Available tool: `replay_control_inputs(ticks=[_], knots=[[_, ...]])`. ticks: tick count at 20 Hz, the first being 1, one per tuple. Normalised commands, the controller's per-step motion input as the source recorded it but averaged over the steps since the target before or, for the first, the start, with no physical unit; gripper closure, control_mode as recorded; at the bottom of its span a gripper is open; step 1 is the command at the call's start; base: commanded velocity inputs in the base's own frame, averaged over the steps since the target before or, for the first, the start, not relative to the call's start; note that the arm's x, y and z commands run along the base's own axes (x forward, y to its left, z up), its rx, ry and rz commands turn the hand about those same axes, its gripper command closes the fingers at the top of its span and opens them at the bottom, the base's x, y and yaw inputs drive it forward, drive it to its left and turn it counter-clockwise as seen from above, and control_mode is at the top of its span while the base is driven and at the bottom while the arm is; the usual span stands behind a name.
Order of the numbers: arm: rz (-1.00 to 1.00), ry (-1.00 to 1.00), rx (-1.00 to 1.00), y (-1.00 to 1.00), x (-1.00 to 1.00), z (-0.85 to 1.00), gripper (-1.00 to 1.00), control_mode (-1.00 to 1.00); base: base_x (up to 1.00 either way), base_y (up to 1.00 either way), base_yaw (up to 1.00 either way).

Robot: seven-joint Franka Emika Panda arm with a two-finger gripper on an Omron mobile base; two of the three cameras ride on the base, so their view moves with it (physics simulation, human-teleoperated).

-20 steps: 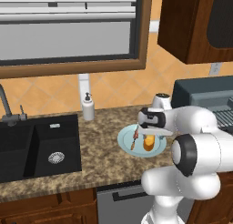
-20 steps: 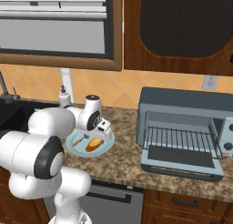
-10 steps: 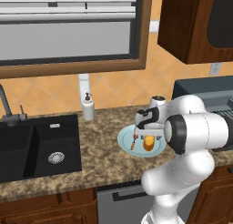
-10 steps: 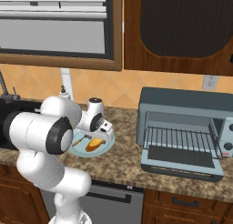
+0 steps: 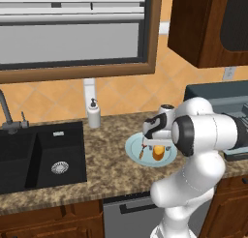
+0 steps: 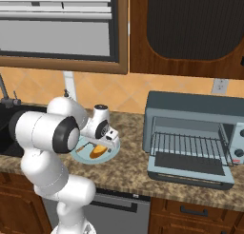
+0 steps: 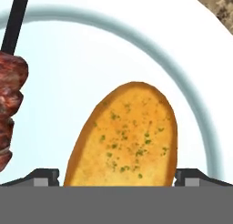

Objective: Pick up the kebab skewer and baguette bread, and place them inside the toaster oven. Close the toaster oven door and start by setting the timer.

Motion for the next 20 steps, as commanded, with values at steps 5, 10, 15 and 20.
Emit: replay_control_inputs(ticks=[5, 10, 15, 20], knots=[[0.00, 0.00, 0.00, 0.00, 0.00, -0.24, 1.00, -1.00, 0.00, 0.00, 0.00], [0.00, 0.00, 0.00, 0.00, 0.00, -0.02, 1.00, -1.00, 0.00, 0.00, 0.00], [0.00, 0.00, 0.00, 0.00, -0.03, -0.01, 1.00, -1.00, 0.00, 0.00, 0.00], [0.00, 0.00, 0.04, -0.13, -0.27, 0.82, 1.00, -1.00, 0.00, 0.00, 0.00]])
